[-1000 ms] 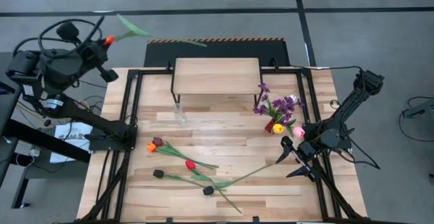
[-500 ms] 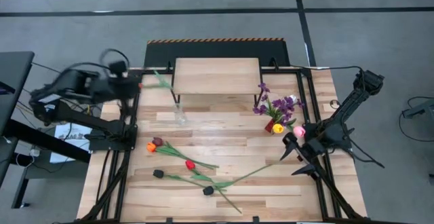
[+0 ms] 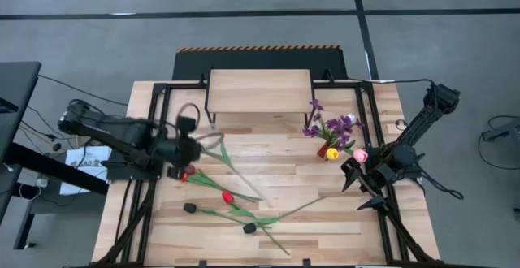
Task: Pick and place flowers into a vace then onto a shelf
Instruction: Put the yellow flower into the transparent vase
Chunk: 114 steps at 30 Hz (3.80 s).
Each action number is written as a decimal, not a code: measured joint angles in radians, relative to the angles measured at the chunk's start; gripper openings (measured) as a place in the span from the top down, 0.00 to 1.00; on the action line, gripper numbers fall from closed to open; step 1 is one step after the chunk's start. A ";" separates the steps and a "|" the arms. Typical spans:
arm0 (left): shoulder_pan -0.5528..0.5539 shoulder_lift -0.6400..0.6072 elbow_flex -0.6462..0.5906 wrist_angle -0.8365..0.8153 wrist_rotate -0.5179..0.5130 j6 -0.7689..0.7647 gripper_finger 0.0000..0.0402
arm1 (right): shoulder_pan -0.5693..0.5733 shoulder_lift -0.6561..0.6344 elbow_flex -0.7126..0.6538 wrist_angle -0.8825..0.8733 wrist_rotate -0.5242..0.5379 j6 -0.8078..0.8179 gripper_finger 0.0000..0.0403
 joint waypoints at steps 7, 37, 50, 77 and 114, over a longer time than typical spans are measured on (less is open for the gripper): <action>-0.156 0.161 0.000 -0.016 -0.173 -0.007 1.00 | -0.002 0.052 0.000 -0.008 0.002 0.014 0.29; -0.276 0.360 0.118 -0.259 -0.986 0.359 1.00 | -0.002 0.549 0.147 -0.001 0.315 0.463 0.29; -0.257 0.004 0.177 -0.264 -1.019 0.648 1.00 | -0.046 0.636 0.192 0.000 0.318 0.464 0.29; 0.078 -0.321 0.081 -0.261 -0.862 0.946 1.00 | -0.054 0.639 0.193 0.000 0.318 0.483 0.29; 0.194 -0.307 0.058 -0.262 -0.887 0.964 1.00 | -0.054 0.639 0.192 0.000 0.317 0.482 0.29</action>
